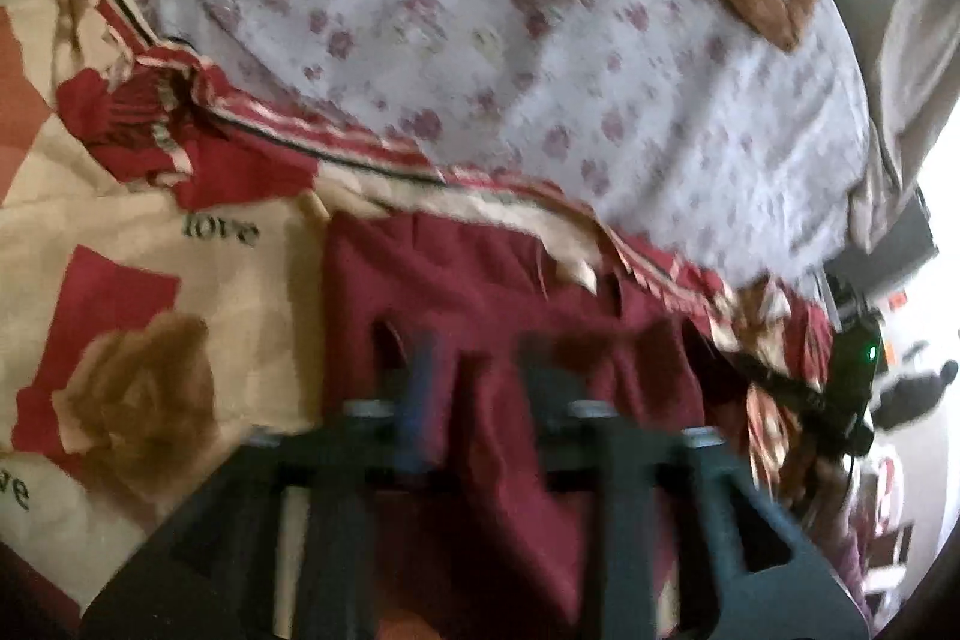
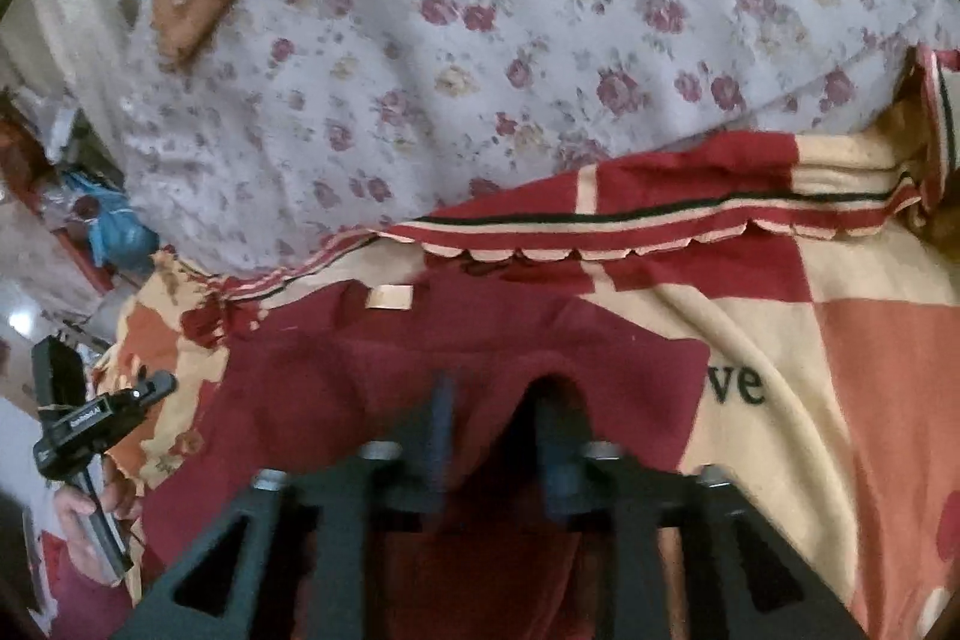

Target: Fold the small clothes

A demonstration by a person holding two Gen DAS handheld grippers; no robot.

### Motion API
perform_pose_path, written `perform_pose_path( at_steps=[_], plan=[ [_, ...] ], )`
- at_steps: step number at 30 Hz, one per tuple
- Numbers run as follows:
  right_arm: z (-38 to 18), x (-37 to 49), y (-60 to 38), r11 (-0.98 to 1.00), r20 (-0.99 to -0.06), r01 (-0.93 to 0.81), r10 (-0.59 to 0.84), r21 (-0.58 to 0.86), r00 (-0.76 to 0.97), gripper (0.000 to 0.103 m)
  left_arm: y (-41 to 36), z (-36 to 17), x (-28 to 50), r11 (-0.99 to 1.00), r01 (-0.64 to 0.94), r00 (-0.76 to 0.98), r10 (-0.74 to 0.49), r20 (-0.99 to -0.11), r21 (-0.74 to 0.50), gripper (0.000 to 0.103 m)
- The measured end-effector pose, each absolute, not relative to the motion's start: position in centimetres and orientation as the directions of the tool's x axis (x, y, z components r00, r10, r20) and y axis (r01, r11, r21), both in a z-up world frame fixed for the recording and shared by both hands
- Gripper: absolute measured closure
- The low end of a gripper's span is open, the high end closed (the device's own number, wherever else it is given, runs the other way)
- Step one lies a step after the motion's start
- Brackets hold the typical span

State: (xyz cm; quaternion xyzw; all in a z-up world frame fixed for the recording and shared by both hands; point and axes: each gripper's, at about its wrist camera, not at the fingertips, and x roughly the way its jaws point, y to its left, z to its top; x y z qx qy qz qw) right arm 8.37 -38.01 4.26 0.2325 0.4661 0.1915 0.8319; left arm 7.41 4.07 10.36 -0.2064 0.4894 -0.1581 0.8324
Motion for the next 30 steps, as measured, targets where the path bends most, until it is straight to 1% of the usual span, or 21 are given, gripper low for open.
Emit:
perform_pose_path(
  at_steps=[1, 2, 3, 4, 7, 11, 12, 13, 14, 15, 17, 18, 19, 20, 21, 22, 25, 26, 28, 30],
  plan=[
    [4.7, 7.8, -38.2, 0.823, -0.683, -0.107, 0.529, 0.558, 0.504, 0.063, 3.8, 10.3, 6.9, 0.851, 0.069, 0.454, -0.491, -0.743, -0.521, 0.038],
    [5.2, 7.2, -38.5, 0.839, -0.685, -0.111, 0.505, 0.533, 0.525, 0.061, 3.7, 10.3, 6.5, 0.839, 0.075, 0.444, -0.512, -0.735, -0.539, 0.038],
    [5.7, 6.7, -38.7, 0.851, -0.686, -0.118, 0.487, 0.511, 0.54, 0.061, 3.4, 10.1, 6.0, 0.826, 0.087, 0.426, -0.537, -0.728, -0.557, 0.036],
    [6.0, 6.4, -38.8, 0.853, -0.681, -0.129, 0.486, 0.505, 0.548, 0.061, 3.1, 9.9, 5.8, 0.823, 0.09, 0.412, -0.544, -0.731, -0.561, 0.036],
    [6.4, 5.8, -38.8, 0.851, -0.674, -0.16, 0.499, 0.501, 0.544, 0.06, 1.9, 8.4, 5.2, 0.846, 0.078, 0.338, -0.521, -0.784, -0.528, 0.036],
    [5.9, 6.4, -37.9, 0.876, -0.702, -0.169, 0.466, 0.451, 0.539, 0.059, 0.0, 6.7, 4.7, 0.835, 0.097, 0.267, -0.547, -0.794, -0.542, 0.038],
    [5.7, 6.7, -37.9, 0.875, -0.704, -0.162, 0.466, 0.456, 0.536, 0.054, -0.5, 6.5, 4.7, 0.832, 0.109, 0.251, -0.553, -0.795, -0.544, 0.045],
    [5.3, 7.1, -37.9, 0.872, -0.707, -0.152, 0.469, 0.465, 0.529, 0.05, -1.1, 6.4, 4.8, 0.829, 0.125, 0.238, -0.558, -0.795, -0.545, 0.068],
    [4.8, 7.8, -37.9, 0.872, -0.712, -0.131, 0.465, 0.472, 0.525, 0.042, -1.5, 6.6, 4.8, 0.834, 0.137, 0.234, -0.552, -0.801, -0.534, 0.079],
    [4.4, 8.2, -37.8, 0.876, -0.718, -0.115, 0.453, 0.469, 0.529, 0.041, -1.8, 6.9, 4.8, 0.841, 0.151, 0.24, -0.542, -0.806, -0.52, 0.092],
    [3.7, 9.4, -37.4, 0.885, -0.731, -0.104, 0.436, 0.453, 0.525, 0.041, -1.7, 8.1, 5.1, 0.835, 0.174, 0.28, -0.55, -0.787, -0.521, 0.093],
    [3.3, 10.1, -37.1, 0.888, -0.738, -0.111, 0.436, 0.447, 0.515, 0.041, -1.5, 9.0, 5.3, 0.838, 0.18, 0.308, -0.546, -0.779, -0.516, 0.095],
    [3.0, 10.6, -36.8, 0.889, -0.743, -0.12, 0.438, 0.443, 0.506, 0.042, -1.4, 9.6, 5.7, 0.843, 0.183, 0.33, -0.537, -0.777, -0.506, 0.096],
    [2.7, 11.1, -36.4, 0.894, -0.75, -0.126, 0.431, 0.43, 0.501, 0.061, -1.1, 10.2, 6.1, 0.849, 0.186, 0.353, -0.528, -0.773, -0.495, 0.097],
    [2.6, 11.4, -36.2, 0.899, -0.755, -0.129, 0.423, 0.418, 0.501, 0.088, -0.9, 10.8, 6.5, 0.854, 0.188, 0.376, -0.518, -0.768, -0.484, 0.097],
    [2.8, 11.6, -36.0, 0.905, -0.757, -0.131, 0.412, 0.405, 0.507, 0.094, -0.4, 11.5, 7.2, 0.86, 0.185, 0.404, -0.507, -0.761, -0.475, 0.097],
    [4.8, 11.1, -36.5, 0.903, -0.695, -0.144, 0.406, 0.405, 0.593, 0.095, 0.7, 12.4, 9.4, 0.873, 0.179, 0.464, -0.481, -0.744, -0.453, 0.097],
    [5.1, 11.2, -36.8, 0.906, -0.688, -0.135, 0.395, 0.4, 0.609, 0.095, 0.8, 12.2, 10.3, 0.878, 0.181, 0.472, -0.473, -0.744, -0.443, 0.097],
    [4.9, 11.8, -37.0, 0.92, -0.701, -0.1, 0.357, 0.38, 0.617, 0.095, 1.2, 10.6, 12.2, 0.892, 0.151, 0.481, -0.443, -0.757, -0.426, 0.097],
    [3.4, 13.1, -36.9, 0.924, -0.731, -0.051, 0.332, 0.378, 0.596, 0.095, 1.9, 8.2, 14.0, 0.894, 0.099, 0.449, -0.431, -0.782, -0.436, 0.096]
  ],
)
